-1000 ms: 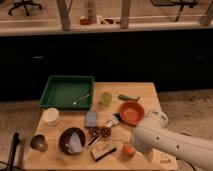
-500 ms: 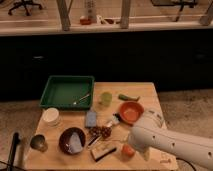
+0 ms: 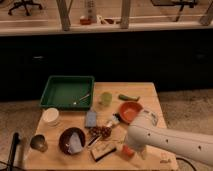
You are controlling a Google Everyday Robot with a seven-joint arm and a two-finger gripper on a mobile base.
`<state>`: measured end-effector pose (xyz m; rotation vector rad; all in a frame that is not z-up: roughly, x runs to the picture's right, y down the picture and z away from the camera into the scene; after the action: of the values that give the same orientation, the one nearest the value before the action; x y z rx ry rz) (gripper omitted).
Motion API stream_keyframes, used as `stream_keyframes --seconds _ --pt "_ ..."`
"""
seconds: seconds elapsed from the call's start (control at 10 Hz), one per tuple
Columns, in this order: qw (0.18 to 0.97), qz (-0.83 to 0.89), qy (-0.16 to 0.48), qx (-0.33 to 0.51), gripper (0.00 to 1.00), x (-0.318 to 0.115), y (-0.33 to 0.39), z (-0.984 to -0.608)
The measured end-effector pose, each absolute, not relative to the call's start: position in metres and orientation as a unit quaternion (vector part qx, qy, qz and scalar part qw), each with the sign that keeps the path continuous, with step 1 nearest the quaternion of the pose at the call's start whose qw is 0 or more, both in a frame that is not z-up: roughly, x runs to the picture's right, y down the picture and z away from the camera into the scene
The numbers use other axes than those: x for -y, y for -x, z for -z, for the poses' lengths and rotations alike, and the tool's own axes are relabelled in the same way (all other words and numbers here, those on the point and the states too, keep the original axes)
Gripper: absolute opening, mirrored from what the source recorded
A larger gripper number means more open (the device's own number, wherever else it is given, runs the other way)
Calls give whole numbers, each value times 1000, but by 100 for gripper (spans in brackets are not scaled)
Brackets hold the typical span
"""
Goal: Place apple in plastic cup
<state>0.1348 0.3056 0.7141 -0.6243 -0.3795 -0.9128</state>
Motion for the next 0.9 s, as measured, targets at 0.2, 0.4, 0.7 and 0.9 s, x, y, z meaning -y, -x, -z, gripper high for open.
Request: stream_keyframes --seconds 0.2,0.4,0.7,0.9 --pt "832 430 299 184 80 -309 -139 -724" --pt "829 434 300 187 73 -313 -143 -731" --pt "827 438 296 192 46 -314 -150 -738" --pt "824 444 293 195 25 -311 -153 -740"
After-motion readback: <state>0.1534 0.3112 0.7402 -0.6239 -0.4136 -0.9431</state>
